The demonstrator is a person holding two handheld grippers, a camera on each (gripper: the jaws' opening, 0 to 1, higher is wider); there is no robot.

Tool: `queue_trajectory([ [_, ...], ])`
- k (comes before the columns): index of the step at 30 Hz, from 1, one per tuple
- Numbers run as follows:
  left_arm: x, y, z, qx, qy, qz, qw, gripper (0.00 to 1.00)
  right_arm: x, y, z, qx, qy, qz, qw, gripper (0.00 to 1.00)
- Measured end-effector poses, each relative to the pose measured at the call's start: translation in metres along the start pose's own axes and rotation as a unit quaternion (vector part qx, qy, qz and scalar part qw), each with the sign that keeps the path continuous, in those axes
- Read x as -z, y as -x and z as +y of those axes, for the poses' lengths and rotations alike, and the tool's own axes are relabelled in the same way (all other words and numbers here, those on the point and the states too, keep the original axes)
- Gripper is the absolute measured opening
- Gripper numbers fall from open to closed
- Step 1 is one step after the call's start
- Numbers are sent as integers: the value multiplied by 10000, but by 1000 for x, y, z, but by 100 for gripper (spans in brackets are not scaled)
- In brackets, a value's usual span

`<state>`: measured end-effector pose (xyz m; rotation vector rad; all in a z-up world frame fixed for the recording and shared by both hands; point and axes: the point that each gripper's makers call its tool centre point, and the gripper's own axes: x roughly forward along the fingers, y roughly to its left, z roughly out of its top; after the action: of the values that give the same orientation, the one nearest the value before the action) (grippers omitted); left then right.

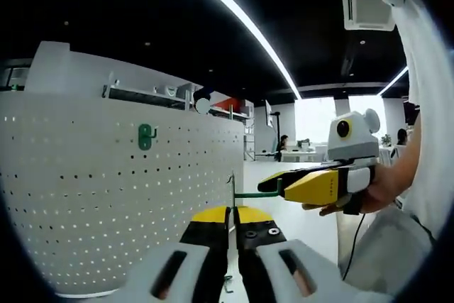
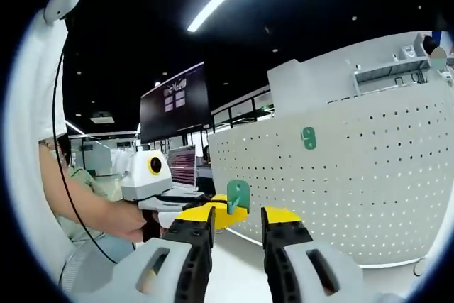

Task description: Insert the hook assembly into the mounting plate slot until the hook locks in place.

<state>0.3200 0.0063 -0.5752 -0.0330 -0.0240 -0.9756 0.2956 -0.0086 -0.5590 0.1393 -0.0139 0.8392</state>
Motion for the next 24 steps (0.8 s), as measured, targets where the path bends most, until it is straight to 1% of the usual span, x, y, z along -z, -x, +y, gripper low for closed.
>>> queue_trajectory([
  [15, -3, -10, -17, 102, 86, -79, 9999, 2, -1, -3, -1, 56, 50, -48, 10000, 14],
  [17, -3, -12, -19, 115, 43, -66, 9999, 2, -3, -2, -2, 102, 66, -84, 9999, 13],
  [21, -4, -12, -20, 100, 74, -90, 9999, 2, -4, -2, -1, 130, 113, -97, 9998, 8],
  [24, -4, -12, -20, 58, 61, -83, 9999, 2, -4, -3, -3, 169, 112, -88, 9998, 7],
])
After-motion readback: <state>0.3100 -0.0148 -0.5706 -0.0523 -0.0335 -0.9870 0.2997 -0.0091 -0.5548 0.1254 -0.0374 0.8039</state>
